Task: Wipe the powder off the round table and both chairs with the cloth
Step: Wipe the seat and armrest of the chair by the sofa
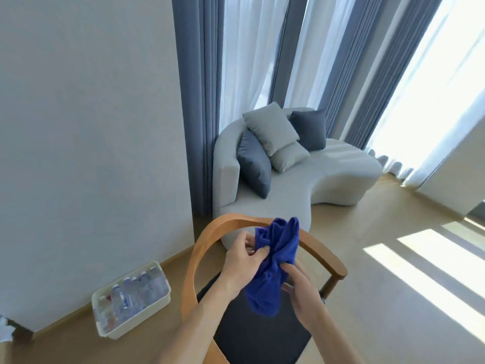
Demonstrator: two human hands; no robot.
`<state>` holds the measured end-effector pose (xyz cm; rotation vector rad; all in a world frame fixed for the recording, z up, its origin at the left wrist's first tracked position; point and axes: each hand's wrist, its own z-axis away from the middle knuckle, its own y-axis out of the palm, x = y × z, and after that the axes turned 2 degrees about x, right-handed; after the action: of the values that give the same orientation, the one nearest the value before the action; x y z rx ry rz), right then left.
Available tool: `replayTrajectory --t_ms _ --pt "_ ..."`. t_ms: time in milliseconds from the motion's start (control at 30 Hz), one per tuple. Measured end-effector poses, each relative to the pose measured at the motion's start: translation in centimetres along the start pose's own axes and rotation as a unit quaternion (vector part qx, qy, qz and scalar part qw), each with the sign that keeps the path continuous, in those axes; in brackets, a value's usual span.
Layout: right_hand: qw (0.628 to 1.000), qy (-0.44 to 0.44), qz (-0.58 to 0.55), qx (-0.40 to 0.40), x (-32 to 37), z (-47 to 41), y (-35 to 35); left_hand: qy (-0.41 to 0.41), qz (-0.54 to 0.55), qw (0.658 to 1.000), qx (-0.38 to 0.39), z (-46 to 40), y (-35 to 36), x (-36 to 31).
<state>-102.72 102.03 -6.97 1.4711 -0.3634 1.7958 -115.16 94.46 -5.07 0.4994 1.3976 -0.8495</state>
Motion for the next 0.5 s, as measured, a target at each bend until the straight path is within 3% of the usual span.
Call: replayTrajectory --t_ms 67,167,233,333,400,500 --pt "0.999 -0.017 0.035 -0.011 2.6 1.1 -0.2 0.041 -0.035 0.998 -0.02 0.6 0.0 -2.4" --pt "0.999 -0.028 -0.035 0.0 6.5 3.1 -0.8 0.09 -0.104 0.99 -0.041 1.4 0.4 -5.5" --pt "0.998 -0.064 -0.015 0.005 8.6 3.9 -1.5 0.112 -0.119 0.986 -0.033 1.7 1.0 -6.9" --pt "0.982 -0.139 0.112 -0.052 10.7 4.7 -2.3 0.117 -0.072 0.991 0.008 2.2 2.1 -8.4" --pt "0.975 -0.16 0.12 -0.092 11.9 5.2 -3.3 0.113 -0.03 0.993 0.028 2.4 2.6 -9.2" --pt "0.985 -0.13 0.072 -0.091 13.2 6.0 -5.0 0.113 0.034 0.992 0.047 3.0 3.1 -10.0"
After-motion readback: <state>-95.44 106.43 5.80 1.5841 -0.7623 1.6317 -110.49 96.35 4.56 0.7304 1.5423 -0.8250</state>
